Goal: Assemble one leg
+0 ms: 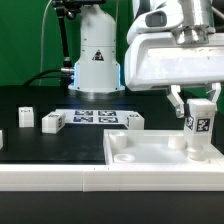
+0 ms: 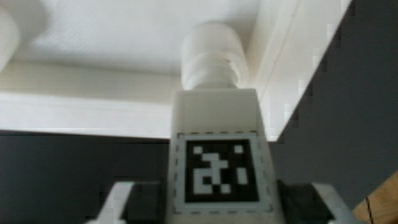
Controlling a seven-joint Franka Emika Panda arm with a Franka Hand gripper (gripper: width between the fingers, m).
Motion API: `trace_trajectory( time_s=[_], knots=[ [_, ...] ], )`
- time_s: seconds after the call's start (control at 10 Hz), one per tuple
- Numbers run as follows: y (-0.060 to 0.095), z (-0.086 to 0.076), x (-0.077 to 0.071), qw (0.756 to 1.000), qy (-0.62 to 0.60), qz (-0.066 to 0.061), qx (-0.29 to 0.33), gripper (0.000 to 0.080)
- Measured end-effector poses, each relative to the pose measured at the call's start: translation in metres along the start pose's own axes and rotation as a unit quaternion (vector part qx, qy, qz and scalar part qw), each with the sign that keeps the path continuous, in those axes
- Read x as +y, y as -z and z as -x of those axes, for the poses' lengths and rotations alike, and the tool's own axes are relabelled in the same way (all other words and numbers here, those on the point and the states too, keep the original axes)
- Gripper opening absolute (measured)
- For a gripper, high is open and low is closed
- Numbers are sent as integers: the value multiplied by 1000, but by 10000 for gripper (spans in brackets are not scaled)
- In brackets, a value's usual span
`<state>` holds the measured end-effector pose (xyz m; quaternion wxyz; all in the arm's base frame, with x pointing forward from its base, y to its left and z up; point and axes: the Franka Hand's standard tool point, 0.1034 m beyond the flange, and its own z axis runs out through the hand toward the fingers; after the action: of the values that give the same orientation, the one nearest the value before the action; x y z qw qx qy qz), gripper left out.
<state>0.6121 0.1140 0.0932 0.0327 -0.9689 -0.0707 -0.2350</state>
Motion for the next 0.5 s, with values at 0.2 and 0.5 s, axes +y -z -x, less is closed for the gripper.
trace_trajectory(
  time_s=[0.2,0.5],
  knots=[
    [-2,0,-2,1000,1,0,6,290],
    [-12,9,-3,1000,3,1,6,290]
  ],
)
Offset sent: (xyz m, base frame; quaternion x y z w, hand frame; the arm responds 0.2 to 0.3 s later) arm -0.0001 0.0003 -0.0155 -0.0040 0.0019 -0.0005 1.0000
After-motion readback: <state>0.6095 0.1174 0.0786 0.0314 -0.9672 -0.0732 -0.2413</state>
